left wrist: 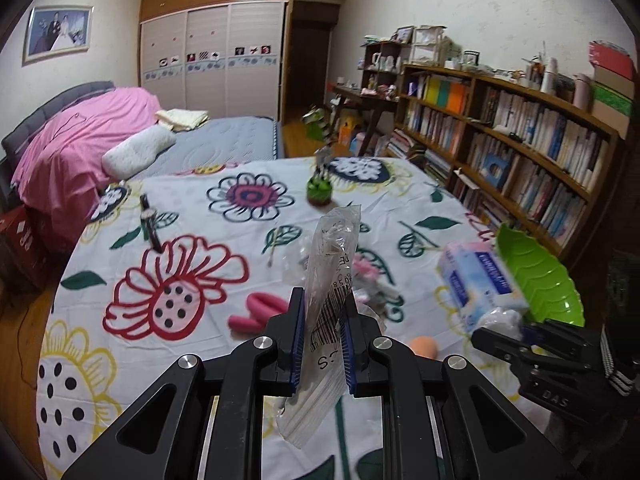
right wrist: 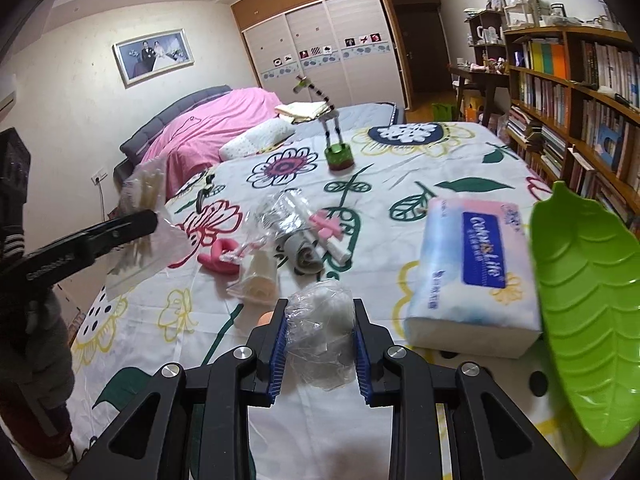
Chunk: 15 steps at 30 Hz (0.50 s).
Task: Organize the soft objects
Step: 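Carry the cotton ball bag to the green leaf tray and release it with the right gripper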
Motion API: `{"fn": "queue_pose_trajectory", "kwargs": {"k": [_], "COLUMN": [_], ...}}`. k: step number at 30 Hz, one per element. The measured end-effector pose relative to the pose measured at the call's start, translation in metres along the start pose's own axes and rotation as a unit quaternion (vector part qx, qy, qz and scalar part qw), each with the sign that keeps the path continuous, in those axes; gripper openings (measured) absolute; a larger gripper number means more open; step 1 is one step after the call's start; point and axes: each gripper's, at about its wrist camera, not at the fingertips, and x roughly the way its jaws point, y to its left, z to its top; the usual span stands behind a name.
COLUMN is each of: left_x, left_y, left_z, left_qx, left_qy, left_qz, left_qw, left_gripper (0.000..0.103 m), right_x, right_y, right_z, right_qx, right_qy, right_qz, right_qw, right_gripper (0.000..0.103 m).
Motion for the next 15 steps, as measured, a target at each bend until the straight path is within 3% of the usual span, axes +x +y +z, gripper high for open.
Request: {"fn": "queue_pose_trajectory", "kwargs": {"k": [15], "left_x": [0.011], "left_y": [-0.025], "left_z": [0.012], "left_qx": [0.015], "left_qy": [0.007], "left_qz": [0.010], "left_qw": [0.9998], "left_gripper": [0.017], "right_x": [-0.009], "right_y": [-0.031], "right_z": [0.034], "right_qx": [0.022], "right_qy": [-0.043], "right_qz": [0.007], "right_qw": [0.999], "right_gripper": [0.031]}}
